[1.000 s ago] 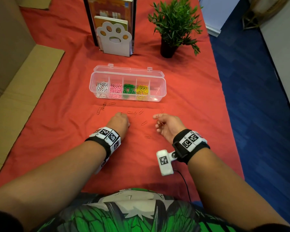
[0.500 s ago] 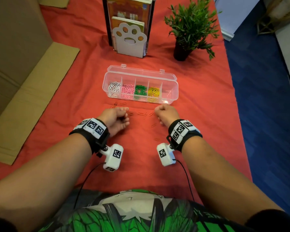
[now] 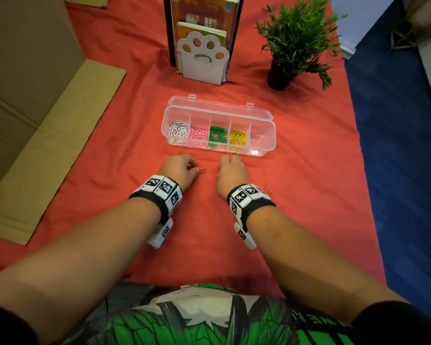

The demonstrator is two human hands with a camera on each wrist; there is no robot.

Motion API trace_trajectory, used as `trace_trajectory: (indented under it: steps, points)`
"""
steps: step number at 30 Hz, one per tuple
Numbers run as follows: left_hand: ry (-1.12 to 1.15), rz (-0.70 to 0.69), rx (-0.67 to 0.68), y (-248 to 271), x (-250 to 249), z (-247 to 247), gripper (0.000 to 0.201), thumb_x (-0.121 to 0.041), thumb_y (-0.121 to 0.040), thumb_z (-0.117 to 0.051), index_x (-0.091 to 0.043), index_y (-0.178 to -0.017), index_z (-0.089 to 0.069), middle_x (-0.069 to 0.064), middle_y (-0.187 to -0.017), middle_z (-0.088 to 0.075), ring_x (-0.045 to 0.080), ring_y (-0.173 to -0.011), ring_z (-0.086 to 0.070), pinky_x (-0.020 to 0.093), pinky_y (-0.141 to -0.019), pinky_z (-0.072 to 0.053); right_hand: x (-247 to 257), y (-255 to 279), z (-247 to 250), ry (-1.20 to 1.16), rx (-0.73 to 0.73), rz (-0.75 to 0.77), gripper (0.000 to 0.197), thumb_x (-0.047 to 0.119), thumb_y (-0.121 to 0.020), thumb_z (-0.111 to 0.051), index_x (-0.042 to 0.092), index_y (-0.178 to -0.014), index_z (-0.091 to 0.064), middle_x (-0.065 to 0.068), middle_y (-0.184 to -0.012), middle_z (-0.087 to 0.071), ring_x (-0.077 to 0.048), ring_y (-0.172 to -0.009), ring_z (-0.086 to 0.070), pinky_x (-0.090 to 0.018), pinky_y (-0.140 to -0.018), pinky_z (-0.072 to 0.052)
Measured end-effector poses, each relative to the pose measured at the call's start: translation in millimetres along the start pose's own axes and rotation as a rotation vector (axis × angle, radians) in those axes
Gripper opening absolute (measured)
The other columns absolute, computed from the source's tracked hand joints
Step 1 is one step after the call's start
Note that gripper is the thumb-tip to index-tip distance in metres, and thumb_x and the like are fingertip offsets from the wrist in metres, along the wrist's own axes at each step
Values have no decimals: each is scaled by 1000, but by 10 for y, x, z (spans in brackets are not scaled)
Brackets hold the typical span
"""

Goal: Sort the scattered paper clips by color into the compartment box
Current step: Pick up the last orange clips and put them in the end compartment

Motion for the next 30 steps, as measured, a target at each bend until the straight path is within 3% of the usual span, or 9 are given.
trace_trajectory:
  steps: [7,9,11,14,17,21,24,27,30]
  points:
    - [-230,-148,85,-1,-142,-170,18,-18,-86,-55,-4,-93,-63,18,-104,-64,34,-98,-58,37,-86,-44,-220,95,27,-85,50,-23,32,-2,-80,-45,4,-111,-51,-17,-117,-50,-33,-109,-50,-36,-97,-41]
    - [-218,-142,112,9,-171,-198,19,-16,-88,-52,-1,-91,-62,19,-102,-65,34,-98,-58,36,-87,-43,-371,82,47,-331,92,-140,21,1,-84,-43,10,-97,-57,-11,-102,-59,-27,-92,-57,-30,-83,-46]
    - [-126,-77,149,0,-150,-226,18,-17,-88,-50,-3,-86,-61,17,-93,-66,33,-89,-59,35,-80,-44,-510,121,-5,-750,166,-309,24,-1,-88,-37,15,-79,-53,-5,-76,-54,-18,-64,-51,-22,-54,-44]
    - [406,195,300,80,-92,-299,19,-17,-86,-45,-15,-67,-49,7,-63,-50,24,-57,-47,28,-56,-38,-608,274,-34,-1414,226,-518,23,1,-88,-35,12,-73,-49,-2,-64,-41,-12,-51,-39,-18,-39,-31]
    - [1114,361,553,305,-310,-404,7,-13,-67,-36,-16,-61,-37,2,-53,-39,14,-41,-32,17,-45,-25,-671,342,-2,-1599,271,-531,20,16,-87,-38,13,-70,-50,1,-63,-40,-10,-50,-36,-19,-40,-28]
    - [1392,300,702,443,-528,-343,19,-20,-56,-34,-9,-63,-49,8,-59,-51,18,-48,-44,22,-49,-38,-750,342,-15,-1437,227,-522,23,10,-94,-40,12,-75,-54,1,-64,-44,-7,-47,-44,-16,-38,-37]
    - [1385,366,650,412,-486,-420,29,-16,-64,-36,-6,-75,-60,6,-61,-58,16,-50,-56,21,-51,-49,-768,268,46,-870,178,-361,20,5,-91,-44,15,-80,-57,5,-69,-51,-10,-58,-47,-20,-49,-40]
    - [1116,362,486,283,-414,-466,25,-9,-83,-37,-13,-73,-59,0,-58,-47,9,-44,-46,14,-42,-41,-701,252,135,-324,105,-173,15,17,-87,-54,20,-72,-58,2,-81,-57,-19,-80,-55,-25,-70,-41]
    - [644,194,327,133,-441,-387,22,-16,-85,-48,-18,-66,-59,1,-55,-44,14,-48,-41,19,-43,-33,-595,301,102,-63,38,-23,14,18,-82,-60,11,-93,-60,-12,-104,-54,-30,-99,-55,-32,-88,-45]
Point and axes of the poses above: each hand's wrist, its own y-axis away from the middle knuckle, its own z-axis out of the back of the hand, x = y × z, the point moved 9 cm from there along -y, towards the middle knuckle
